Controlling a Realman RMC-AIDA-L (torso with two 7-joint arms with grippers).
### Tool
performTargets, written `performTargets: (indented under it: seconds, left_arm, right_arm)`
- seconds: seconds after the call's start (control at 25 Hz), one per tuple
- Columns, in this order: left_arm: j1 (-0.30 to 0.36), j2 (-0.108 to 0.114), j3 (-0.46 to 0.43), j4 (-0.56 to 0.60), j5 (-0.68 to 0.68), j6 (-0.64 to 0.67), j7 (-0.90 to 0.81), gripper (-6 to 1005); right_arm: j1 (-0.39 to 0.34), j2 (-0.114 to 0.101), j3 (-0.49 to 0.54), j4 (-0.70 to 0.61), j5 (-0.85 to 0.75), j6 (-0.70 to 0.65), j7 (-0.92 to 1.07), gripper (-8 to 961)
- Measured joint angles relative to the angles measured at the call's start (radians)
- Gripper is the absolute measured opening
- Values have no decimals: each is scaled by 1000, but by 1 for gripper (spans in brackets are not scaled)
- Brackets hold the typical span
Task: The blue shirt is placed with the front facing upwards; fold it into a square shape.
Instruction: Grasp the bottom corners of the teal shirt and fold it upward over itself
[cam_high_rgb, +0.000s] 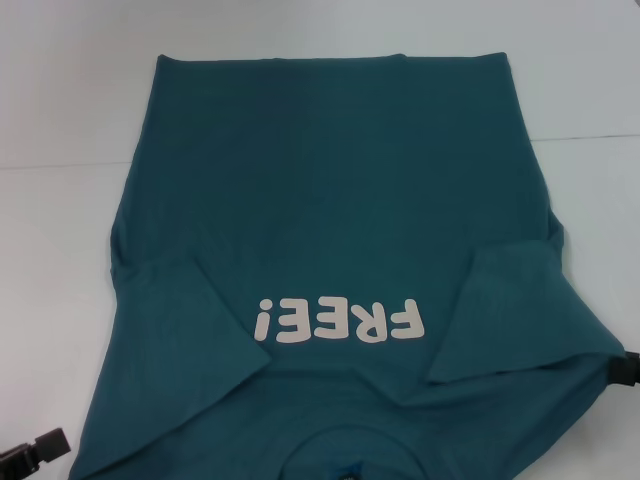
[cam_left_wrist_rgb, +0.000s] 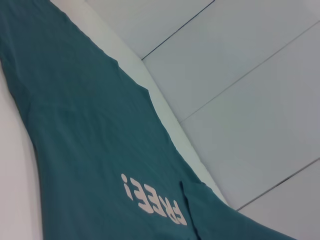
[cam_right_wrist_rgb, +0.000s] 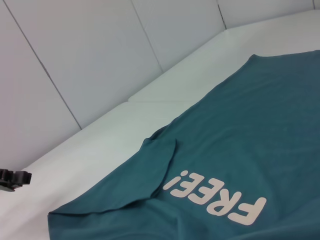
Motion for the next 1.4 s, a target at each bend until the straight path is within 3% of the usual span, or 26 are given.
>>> performTargets:
  seconds: [0.2,0.44,0.76,0.88,1.08,1.24,1.4]
  left_arm:
    - [-26,-1,-1,0,0,-35,-36,67]
    - [-65,-2,0,-4,1,-164,-171,67]
    - [-116,-14,12,-60,8,-193,-281,91]
    - [-122,-35,29,-141,11,-193,-332,150]
    - [-113,-61,137,-300,12,-193,-467,248]
    - [-112,-64,207,-372,17,-192,-548,366]
    - [-125,-61,222,-388,55,-203,-569,524]
  right_arm:
    - [11,4,1,6,0,9,-10,38]
    - [31,8,-5,8,0,39,-2,38]
    - [75,10,-8,21,-28,82,-3,38]
    - [91,6,-9,36,-29,92,-5,39]
    - [112,2,-24,56,-29,132,-11,37]
    - [124,1,-45,70,-29,167,-8,38]
    - [135,7,-48,71,-29,179,-5,39]
